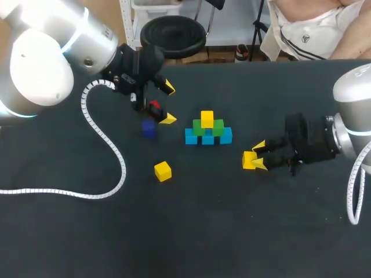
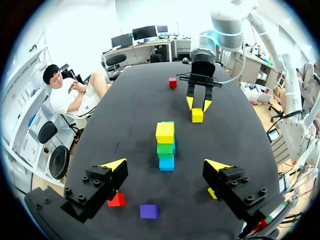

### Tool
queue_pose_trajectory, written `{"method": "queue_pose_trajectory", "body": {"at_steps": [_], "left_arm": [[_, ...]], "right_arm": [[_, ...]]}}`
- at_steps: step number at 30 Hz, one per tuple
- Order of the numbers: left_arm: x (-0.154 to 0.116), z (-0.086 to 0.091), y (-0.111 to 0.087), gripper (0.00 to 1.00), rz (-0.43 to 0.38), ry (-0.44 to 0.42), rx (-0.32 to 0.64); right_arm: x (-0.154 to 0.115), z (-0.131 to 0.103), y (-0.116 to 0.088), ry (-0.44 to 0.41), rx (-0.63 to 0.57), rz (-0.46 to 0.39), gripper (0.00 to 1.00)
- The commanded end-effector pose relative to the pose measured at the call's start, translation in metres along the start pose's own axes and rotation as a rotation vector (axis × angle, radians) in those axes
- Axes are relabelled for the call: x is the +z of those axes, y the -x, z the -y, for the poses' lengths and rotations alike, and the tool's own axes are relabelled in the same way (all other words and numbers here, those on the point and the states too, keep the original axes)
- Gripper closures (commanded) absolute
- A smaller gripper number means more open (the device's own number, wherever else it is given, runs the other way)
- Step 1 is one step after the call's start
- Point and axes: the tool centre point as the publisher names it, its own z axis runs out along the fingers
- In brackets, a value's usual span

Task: Place the blue cubes, place green cubes on the blue cubes, place the yellow cubes on the green cubes, then place the red cubes on the yellow cubes, and place purple cube on the red cubes.

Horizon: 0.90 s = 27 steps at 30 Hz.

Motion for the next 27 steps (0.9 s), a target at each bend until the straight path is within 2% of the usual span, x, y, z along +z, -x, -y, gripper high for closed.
{"method": "queue_pose_trajectory", "body": {"at_steps": [1, 11, 19, 23, 24, 25, 27], "left_arm": [[0.000, 0.000, -0.001, 0.00, 0.002, 0.000, 0.002], [0.000, 0.000, -0.001, 0.00, 0.002, 0.000, 0.002], [0.000, 0.000, -0.001, 0.00, 0.002, 0.000, 0.002], [0.000, 0.000, -0.001, 0.00, 0.002, 0.000, 0.002], [0.000, 0.000, -0.001, 0.00, 0.002, 0.000, 0.002], [0.000, 0.000, -0.001, 0.00, 0.002, 0.000, 0.002], [0.000, 0.000, -0.001, 0.00, 0.002, 0.000, 0.002]], "right_arm": [[-0.002, 0.012, -0.001, 0.045, -0.021, 0.018, 0.00], [-0.001, 0.026, 0.000, 0.093, -0.055, 0.037, 0.00], [0.014, 0.021, 0.001, 0.149, -0.062, 0.041, 0.00], [0.017, 0.020, 0.001, 0.165, -0.065, 0.044, 0.16], [0.017, 0.020, 0.001, 0.167, -0.065, 0.043, 0.31], [0.017, 0.020, 0.001, 0.171, -0.068, 0.043, 0.53], [0.015, 0.020, 0.001, 0.171, -0.069, 0.041, 0.59]]}}
